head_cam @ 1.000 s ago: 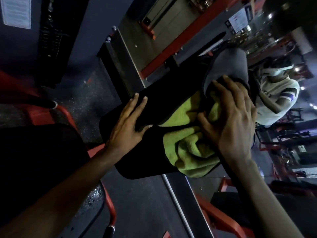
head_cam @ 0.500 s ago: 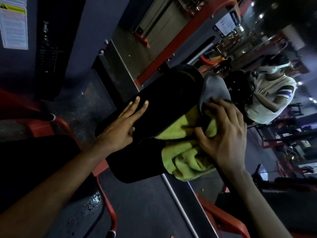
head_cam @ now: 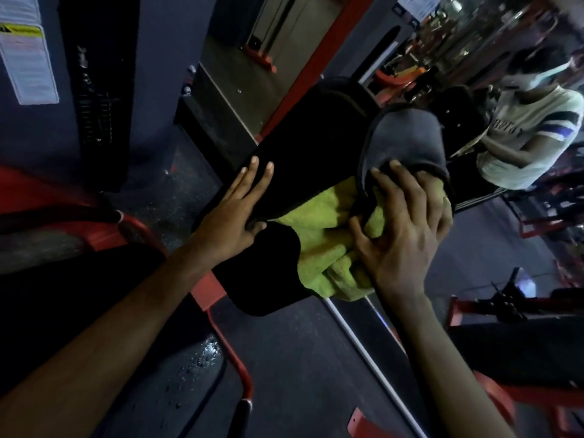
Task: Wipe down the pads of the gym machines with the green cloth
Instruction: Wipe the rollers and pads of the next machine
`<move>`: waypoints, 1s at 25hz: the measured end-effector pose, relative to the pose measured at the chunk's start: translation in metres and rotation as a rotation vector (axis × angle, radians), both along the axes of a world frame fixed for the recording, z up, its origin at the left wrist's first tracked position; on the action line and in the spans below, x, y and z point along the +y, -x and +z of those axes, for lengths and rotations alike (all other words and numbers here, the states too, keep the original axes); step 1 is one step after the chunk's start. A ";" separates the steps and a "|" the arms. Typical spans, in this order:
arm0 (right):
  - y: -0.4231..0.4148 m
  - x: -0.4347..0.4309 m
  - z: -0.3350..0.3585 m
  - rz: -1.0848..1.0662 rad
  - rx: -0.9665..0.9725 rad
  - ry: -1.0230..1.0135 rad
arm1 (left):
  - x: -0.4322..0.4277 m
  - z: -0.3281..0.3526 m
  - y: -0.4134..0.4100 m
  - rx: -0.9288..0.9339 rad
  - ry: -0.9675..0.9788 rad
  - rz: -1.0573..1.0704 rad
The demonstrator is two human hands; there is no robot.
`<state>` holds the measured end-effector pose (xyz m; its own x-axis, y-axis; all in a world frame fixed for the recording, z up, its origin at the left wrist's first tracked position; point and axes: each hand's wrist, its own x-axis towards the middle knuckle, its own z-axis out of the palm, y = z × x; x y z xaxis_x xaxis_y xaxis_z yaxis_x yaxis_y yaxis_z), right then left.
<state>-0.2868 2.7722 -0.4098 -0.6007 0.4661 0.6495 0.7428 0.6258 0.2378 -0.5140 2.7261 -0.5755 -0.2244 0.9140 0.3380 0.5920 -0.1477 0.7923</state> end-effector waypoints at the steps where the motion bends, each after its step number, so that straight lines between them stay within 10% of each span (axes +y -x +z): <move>1: -0.005 -0.005 -0.015 -0.009 0.043 -0.007 | 0.000 0.001 -0.001 0.010 0.000 0.010; 25: -0.028 -0.073 -0.220 0.001 -0.129 0.313 | -0.022 -0.050 0.019 0.187 -0.064 -0.082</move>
